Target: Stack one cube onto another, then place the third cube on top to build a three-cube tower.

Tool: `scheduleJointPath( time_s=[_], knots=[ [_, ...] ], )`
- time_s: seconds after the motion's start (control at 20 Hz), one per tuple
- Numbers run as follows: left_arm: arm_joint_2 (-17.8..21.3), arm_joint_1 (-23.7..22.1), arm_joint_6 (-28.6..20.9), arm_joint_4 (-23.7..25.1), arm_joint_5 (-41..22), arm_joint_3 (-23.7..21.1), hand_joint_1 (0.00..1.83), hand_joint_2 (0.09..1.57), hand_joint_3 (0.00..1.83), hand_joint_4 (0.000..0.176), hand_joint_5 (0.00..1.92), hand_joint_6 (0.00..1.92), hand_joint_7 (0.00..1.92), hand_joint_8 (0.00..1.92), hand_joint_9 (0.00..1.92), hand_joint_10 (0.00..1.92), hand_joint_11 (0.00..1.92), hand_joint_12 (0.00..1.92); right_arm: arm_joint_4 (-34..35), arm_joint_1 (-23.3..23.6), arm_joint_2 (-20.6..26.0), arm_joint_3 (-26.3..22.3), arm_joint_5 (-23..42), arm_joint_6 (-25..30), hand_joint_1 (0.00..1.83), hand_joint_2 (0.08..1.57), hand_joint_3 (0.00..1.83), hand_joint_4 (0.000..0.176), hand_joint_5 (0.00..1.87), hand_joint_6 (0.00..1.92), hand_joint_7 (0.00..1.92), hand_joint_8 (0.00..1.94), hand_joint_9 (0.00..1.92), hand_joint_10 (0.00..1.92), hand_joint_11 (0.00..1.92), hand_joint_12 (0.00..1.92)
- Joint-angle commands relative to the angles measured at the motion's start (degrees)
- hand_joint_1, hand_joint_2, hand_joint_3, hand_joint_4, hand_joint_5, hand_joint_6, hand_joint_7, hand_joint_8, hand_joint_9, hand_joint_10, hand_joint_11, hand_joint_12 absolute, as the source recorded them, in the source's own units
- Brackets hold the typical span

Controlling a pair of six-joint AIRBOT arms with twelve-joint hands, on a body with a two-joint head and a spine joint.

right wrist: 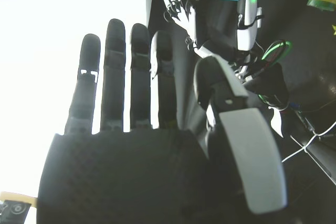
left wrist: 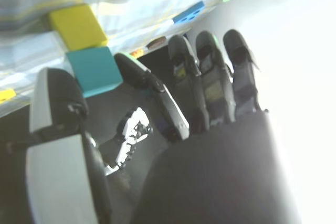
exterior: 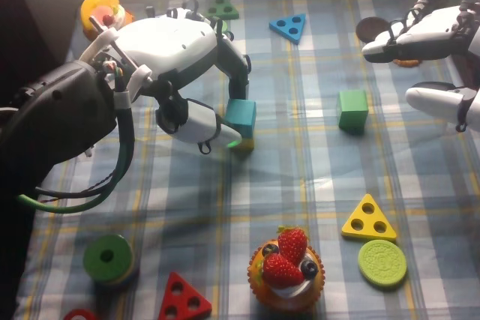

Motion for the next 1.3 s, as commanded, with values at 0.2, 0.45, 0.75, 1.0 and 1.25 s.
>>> scheduleJointPath(
  time_s=[0.2,0.45,0.75,1.0,1.25],
  knots=[
    [-0.5,-0.8,0.0,0.6,-5.2,0.8,1.03,1.09,0.00,0.176,1.02,0.91,0.60,0.00,0.38,0.00,0.00,0.62,1.2,0.7,-0.1,0.4,6.6,0.4,0.39,1.46,0.00,0.000,0.58,0.01,0.66,0.01,0.62,0.01,0.08,1.15],
    [-0.7,-0.8,0.0,0.1,-4.7,1.4,1.04,1.09,0.00,0.158,1.01,0.92,0.60,0.00,0.36,0.00,0.00,0.58,1.1,0.8,-0.2,0.5,6.6,0.4,0.38,1.47,0.00,0.000,0.58,0.00,0.67,0.00,0.63,0.00,0.07,1.17],
    [-0.8,-0.8,-0.1,0.0,-4.6,1.4,1.04,1.09,0.00,0.174,1.02,0.90,0.58,0.00,0.37,0.00,0.00,0.59,1.0,0.8,-0.3,0.6,6.6,0.4,0.40,1.47,0.00,0.000,0.58,0.00,0.67,0.00,0.63,0.00,0.06,1.24],
    [-0.8,-0.8,-0.1,-0.1,-4.6,1.4,1.03,1.10,0.00,0.176,1.00,0.94,0.58,0.00,0.37,0.00,0.00,0.55,1.0,0.8,-0.3,0.6,6.6,0.5,0.41,1.47,0.00,0.000,0.59,0.00,0.66,0.00,0.62,0.00,0.03,1.21],
    [-0.7,-0.8,-0.1,-0.1,-4.6,1.3,1.02,1.10,0.00,0.176,0.98,0.97,0.56,0.00,0.37,0.00,0.00,0.59,1.0,0.8,-0.3,0.6,6.6,0.5,0.37,1.47,0.00,0.000,0.58,0.00,0.66,0.00,0.61,0.00,0.02,1.23]
  ],
)
